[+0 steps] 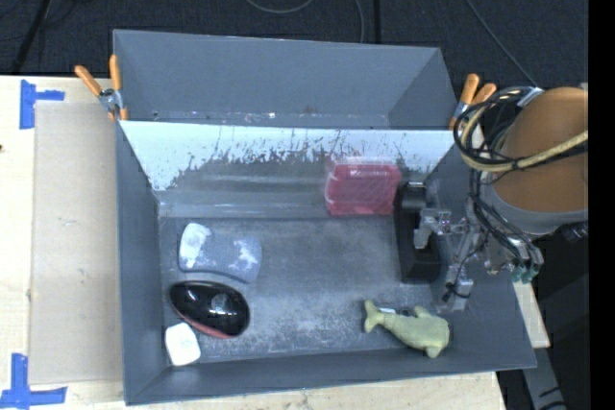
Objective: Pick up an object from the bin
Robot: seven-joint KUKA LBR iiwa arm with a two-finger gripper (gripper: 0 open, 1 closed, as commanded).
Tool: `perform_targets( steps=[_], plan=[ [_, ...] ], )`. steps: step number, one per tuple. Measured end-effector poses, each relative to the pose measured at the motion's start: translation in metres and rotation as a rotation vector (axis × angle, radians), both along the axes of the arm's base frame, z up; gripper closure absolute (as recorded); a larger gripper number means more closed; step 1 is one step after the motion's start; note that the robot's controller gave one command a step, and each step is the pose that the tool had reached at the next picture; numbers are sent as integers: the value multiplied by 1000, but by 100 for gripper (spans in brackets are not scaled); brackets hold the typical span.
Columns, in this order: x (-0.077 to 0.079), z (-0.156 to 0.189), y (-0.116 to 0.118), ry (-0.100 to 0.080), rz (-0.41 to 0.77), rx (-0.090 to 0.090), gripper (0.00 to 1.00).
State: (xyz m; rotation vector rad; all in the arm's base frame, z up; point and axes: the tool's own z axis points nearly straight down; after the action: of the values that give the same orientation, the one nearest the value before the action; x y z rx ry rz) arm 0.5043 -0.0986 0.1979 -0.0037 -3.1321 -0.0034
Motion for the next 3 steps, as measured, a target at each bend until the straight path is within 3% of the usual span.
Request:
perform_targets(
  steps=[1,2,3],
  plan=[
    [2,4,0,-8,3,-2,0],
    [29,-95,19,4,140,3,100],
    [29,-94,19,2,143,2,0]
  ],
)
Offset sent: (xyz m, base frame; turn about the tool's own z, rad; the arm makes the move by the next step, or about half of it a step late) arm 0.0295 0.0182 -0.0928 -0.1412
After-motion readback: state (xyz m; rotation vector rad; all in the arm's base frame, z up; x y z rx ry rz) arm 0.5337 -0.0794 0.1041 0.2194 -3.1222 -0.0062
